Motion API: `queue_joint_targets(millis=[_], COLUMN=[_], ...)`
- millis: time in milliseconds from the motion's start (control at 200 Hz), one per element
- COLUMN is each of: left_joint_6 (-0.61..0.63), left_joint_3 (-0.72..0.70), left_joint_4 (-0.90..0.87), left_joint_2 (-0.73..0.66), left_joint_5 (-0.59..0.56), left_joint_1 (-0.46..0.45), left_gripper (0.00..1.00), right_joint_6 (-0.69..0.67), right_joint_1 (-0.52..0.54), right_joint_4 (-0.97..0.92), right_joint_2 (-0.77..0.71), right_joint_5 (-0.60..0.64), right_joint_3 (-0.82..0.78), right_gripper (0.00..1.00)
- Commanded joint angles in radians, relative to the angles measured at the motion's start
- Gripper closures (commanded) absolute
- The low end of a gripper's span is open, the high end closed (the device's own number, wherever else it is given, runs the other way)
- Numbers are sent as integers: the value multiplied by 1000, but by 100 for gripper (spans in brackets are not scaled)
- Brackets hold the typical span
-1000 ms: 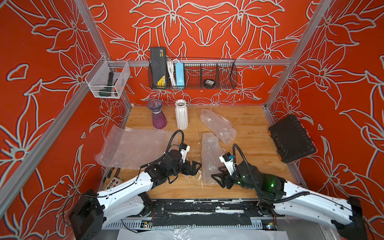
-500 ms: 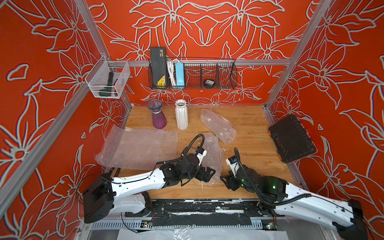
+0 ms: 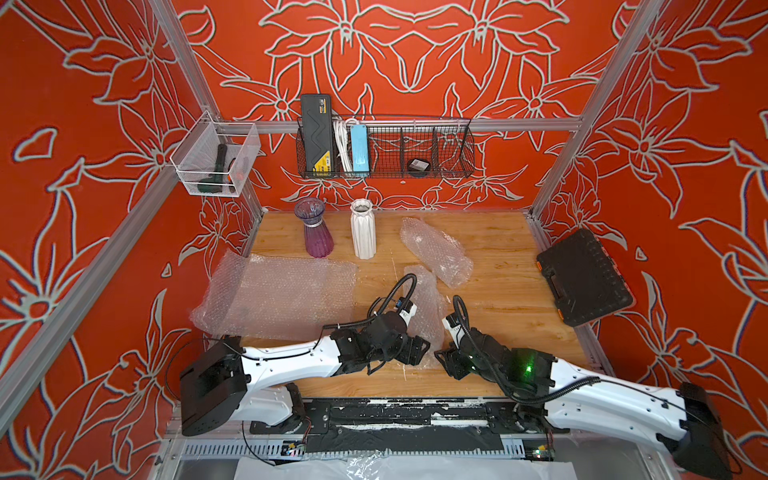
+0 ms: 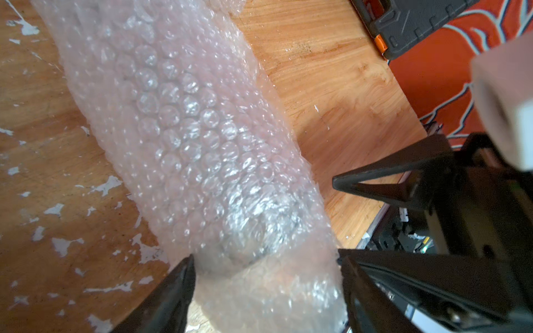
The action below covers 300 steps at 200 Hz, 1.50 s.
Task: Unwrap the vase from the bubble wrap
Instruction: Unwrap the bubble wrap at the center of the board.
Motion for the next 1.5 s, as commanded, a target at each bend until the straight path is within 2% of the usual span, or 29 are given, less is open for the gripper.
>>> queue_joint_targets(millis=[0,95,145,225,315,420,505,606,761,1141,1391,1441,1496], left_joint_6=[-10,-13,-14,-16,-16,-19,-20,-16,-13,30,51,53,55], left_joint_3=[-8,-12,-18,-27,-41,-52,-57,-61,-77,-93,-124,-133,-138], left_joint_4=[44,46,46,46,51,55,55,47,27,-83,-135,-139,-144], left_joint_2=[17,22,21,18,19,24,22,15,-9,-116,-211,-228,-243], left_joint_5=[1,2,-1,-7,-15,-19,-21,-29,-62,-173,-148,-121,-95], left_joint_1=[-7,-8,-7,-7,-7,-7,-7,-7,-7,17,50,49,50], left_gripper=[30,35,38,43,50,58,69,82,100,100,100,88,64], right_joint_6=[2,-3,-2,0,3,7,10,5,4,26,42,44,47], right_joint_1=[-4,-15,-18,-21,-26,-26,-26,-26,-26,-26,-26,-26,-26], right_joint_4=[43,45,39,42,42,39,27,9,-20,-143,-177,-181,-187], right_joint_2=[21,40,42,31,22,10,-3,-27,-80,-219,-263,-263,-264], right_joint_5=[23,22,31,38,38,34,38,46,63,128,126,114,100], right_joint_3=[-16,-11,-9,-17,-26,-34,-36,-33,-36,-54,-59,-59,-57], right_gripper=[46,50,56,78,90,92,93,100,100,100,100,91,81])
